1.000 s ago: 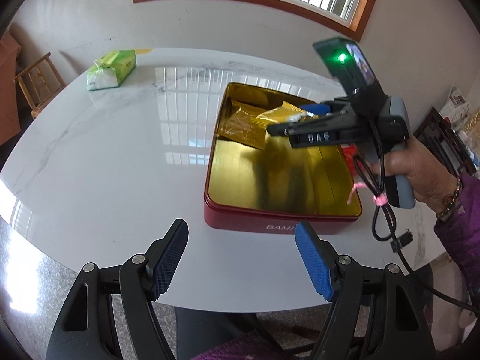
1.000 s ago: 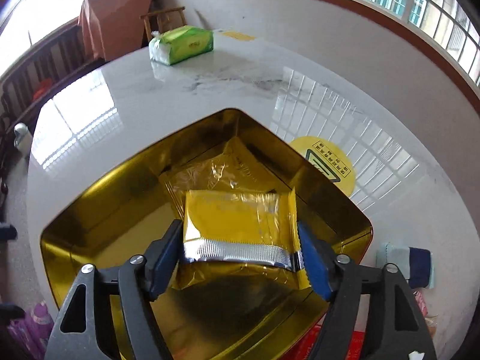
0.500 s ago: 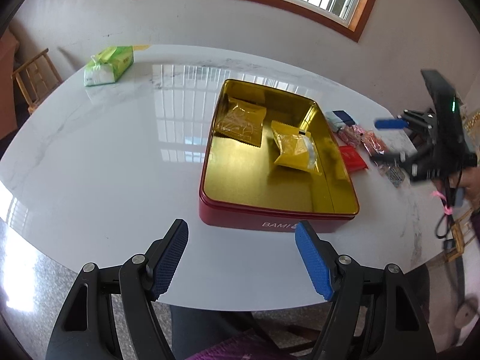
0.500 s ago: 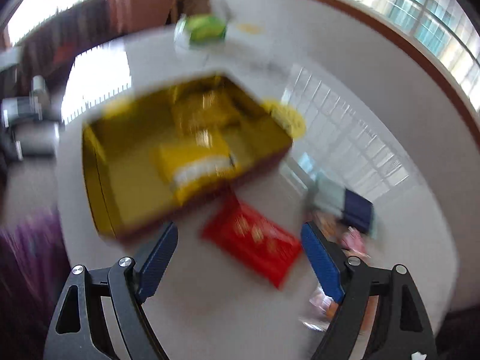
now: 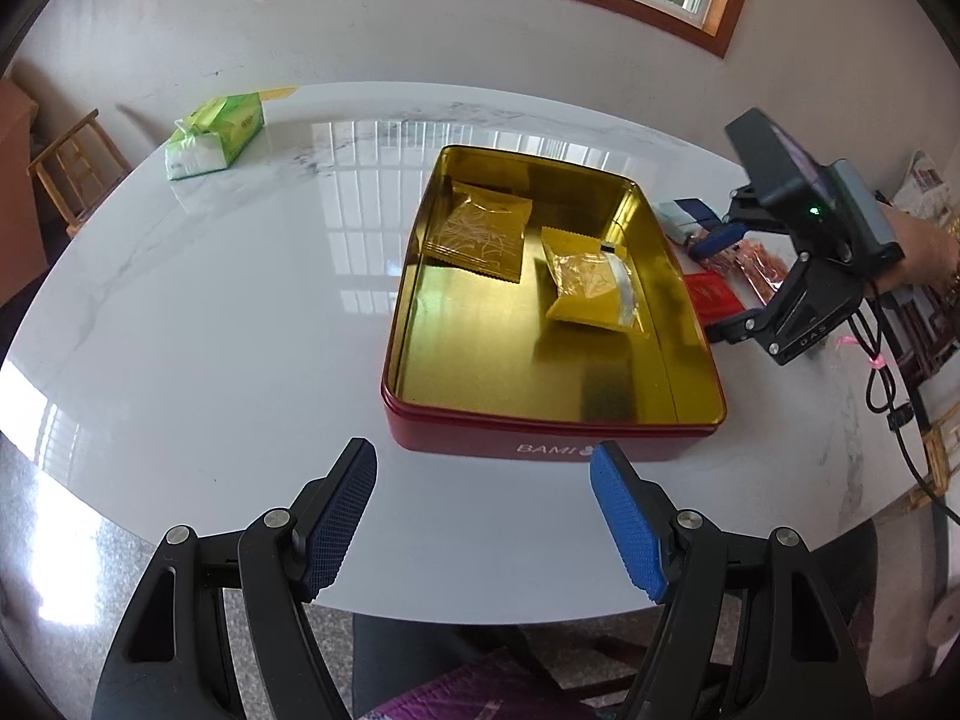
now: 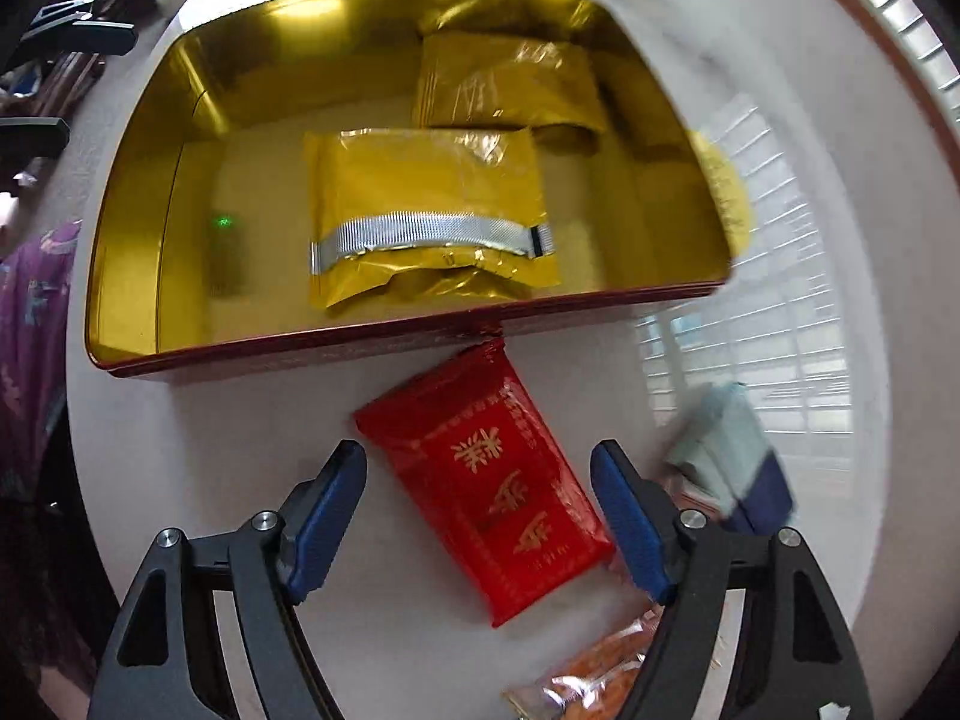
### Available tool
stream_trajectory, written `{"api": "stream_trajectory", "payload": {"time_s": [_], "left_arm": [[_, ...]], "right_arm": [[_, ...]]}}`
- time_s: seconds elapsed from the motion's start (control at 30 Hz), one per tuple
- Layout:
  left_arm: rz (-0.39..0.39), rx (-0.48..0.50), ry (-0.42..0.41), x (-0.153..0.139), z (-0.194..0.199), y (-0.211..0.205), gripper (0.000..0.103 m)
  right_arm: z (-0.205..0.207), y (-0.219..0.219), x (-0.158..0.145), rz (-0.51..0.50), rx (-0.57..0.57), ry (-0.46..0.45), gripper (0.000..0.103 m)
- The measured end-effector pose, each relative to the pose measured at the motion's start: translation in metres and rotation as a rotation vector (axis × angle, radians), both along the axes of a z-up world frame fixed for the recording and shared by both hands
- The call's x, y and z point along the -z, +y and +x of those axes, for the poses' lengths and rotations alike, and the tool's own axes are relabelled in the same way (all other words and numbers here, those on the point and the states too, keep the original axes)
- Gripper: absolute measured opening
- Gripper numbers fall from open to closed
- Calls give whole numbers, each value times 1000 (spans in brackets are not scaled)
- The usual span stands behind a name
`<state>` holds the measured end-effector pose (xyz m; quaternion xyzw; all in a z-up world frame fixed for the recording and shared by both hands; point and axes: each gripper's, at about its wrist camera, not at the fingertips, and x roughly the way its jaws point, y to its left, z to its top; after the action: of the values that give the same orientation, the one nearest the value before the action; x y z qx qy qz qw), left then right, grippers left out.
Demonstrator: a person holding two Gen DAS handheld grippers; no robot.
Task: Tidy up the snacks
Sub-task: 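Grasp the red snack pack with the right gripper and lift it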
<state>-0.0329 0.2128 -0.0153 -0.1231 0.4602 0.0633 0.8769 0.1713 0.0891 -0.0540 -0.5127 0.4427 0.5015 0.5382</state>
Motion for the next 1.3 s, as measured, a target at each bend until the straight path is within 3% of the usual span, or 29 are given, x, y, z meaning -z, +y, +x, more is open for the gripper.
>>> {"api": "stream_trajectory", "payload": {"time_s": [0.13, 0.4, 0.47, 0.53, 0.6, 0.67, 0.77, 0.8, 0.83, 1.07, 1.1, 1.13, 1.23, 1.3], "left_arm": [[-12, -3, 34, 7, 6, -1, 74], [-6, 8, 35, 5, 12, -7, 74], [-10, 13, 35, 5, 13, -10, 74], [-16, 20, 38, 5, 14, -14, 74], [-23, 24, 36, 4, 15, -18, 74], [-32, 33, 42, 5, 17, -23, 74], [-35, 50, 39, 2, 16, -30, 74], [-29, 56, 32, 0, 16, -33, 74], [-17, 62, 26, -2, 14, -36, 74], [7, 81, 14, -8, 11, -40, 74], [1, 82, 17, -7, 11, -39, 74], [-4, 83, 19, -6, 12, -39, 74], [-1, 95, 0, -6, 13, -41, 74], [1, 121, -25, -9, 14, -46, 74]], "right_arm": [[15, 7, 13, -37, 66, 121, 86], [-1, -39, 10, 61, 224, 107, 86], [-10, -56, 8, 107, 285, 100, 80], [-18, -73, 3, 177, 359, 84, 56], [-24, -86, 2, 226, 434, 65, 48], [-30, -99, 3, 272, 502, 49, 48], [-32, -107, 4, 281, 579, 21, 58], [-31, -109, 7, 272, 598, 8, 76], [-27, -119, 6, 270, 599, 2, 82], [-13, -101, 7, 286, 634, 21, 81], [-19, -98, 3, 299, 641, 11, 70], [-21, -99, 0, 319, 653, -4, 43], [-37, -101, -4, 337, 647, -64, 40], [-54, -116, -5, 383, 657, -55, 40]]}}
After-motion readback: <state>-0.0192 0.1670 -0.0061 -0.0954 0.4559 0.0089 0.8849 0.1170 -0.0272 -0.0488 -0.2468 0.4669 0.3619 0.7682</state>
